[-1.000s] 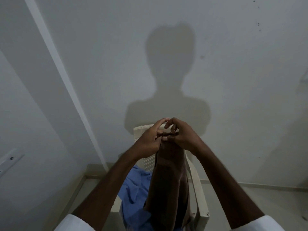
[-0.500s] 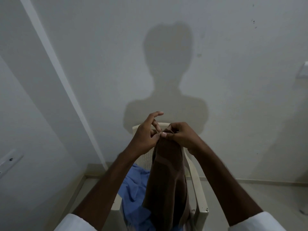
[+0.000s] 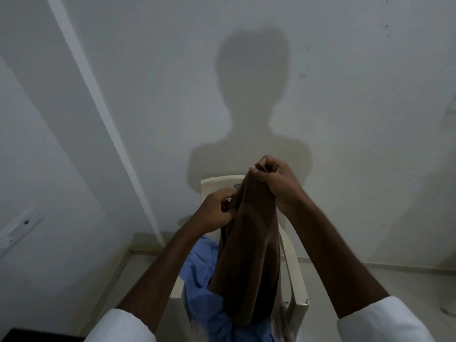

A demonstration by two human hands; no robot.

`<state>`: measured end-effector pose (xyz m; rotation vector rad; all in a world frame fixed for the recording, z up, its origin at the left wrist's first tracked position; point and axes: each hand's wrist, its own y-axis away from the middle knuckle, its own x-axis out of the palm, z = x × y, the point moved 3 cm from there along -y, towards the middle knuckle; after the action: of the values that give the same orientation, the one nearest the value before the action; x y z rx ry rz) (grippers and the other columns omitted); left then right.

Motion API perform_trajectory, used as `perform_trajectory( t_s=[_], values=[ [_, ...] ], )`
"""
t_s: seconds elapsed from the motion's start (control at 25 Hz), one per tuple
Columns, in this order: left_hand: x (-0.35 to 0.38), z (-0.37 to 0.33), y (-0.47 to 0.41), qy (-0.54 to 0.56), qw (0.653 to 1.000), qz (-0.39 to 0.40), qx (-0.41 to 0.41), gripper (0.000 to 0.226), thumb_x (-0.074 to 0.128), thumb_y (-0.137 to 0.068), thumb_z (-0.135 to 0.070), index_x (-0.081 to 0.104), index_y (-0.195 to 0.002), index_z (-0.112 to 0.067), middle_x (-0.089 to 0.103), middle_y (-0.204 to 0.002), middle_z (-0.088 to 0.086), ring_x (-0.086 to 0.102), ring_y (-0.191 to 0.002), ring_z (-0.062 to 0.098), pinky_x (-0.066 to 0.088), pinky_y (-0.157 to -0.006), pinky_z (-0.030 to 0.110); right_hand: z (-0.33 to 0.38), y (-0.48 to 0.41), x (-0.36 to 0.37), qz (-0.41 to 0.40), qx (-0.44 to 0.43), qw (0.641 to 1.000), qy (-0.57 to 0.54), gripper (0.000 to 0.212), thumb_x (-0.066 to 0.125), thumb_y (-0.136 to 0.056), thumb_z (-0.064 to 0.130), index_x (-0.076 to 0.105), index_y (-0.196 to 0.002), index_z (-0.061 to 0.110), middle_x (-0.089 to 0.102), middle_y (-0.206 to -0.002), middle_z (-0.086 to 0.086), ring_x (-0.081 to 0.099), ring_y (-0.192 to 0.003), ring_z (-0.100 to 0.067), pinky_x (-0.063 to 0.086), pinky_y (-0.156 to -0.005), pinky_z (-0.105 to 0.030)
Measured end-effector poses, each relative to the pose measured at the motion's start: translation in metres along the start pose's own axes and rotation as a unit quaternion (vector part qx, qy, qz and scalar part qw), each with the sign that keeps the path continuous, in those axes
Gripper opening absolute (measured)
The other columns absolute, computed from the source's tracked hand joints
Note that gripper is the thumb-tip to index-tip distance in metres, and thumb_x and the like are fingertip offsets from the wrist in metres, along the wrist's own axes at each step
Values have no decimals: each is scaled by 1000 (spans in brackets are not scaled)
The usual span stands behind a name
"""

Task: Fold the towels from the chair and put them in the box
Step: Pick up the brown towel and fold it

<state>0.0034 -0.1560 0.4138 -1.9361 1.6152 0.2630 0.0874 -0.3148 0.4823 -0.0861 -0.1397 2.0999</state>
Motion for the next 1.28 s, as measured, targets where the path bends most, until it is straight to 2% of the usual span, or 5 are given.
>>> perform_trajectory(
  t_s=[0.2,0.64,0.92,1.12,1.28],
  values=[
    [-17,50,25,-91,989,-98,-70,30,66,-71,-14,73,-100,-6,65,-95,0,64,-86,0,40,-70,3,40,-16,-11,-93,-119,989,0,28,65,-95,9,51,-73,19,50,-73,-8,47,-70,-19,42,-64,-31],
    [-50,149,128,-63,869,-294,-393,23,54,-65,-31,64,-68,-11,63,-67,13,66,-73,38,46,-60,36,108,-40,-28,-119,-190,974,24,32,60,-96,11,44,-71,23,44,-70,8,41,-66,-6,38,-63,-21],
    [-40,145,114,-169,921,-208,-282,53,54,-88,-61,61,-64,-14,64,-62,3,62,-61,21,45,-55,30,115,-53,-29,-145,-201,969,2,27,62,-93,18,45,-72,22,44,-72,4,42,-69,-12,38,-67,-31],
    [-42,147,113,-333,892,-147,-267,30,53,-94,-41,51,-77,-18,66,-78,12,66,-77,36,43,-60,34,106,-52,-29,-130,-202,971,15,31,60,-95,11,44,-71,20,42,-68,6,41,-63,-6,37,-62,-23],
    [-58,154,117,-351,828,-145,-412,23,63,-84,-32,61,-93,-12,67,-97,14,67,-91,36,45,-69,36,102,-49,-27,-122,-211,970,19,33,59,-97,6,43,-71,20,41,-67,7,39,-60,-4,34,-59,-20]
  ],
)
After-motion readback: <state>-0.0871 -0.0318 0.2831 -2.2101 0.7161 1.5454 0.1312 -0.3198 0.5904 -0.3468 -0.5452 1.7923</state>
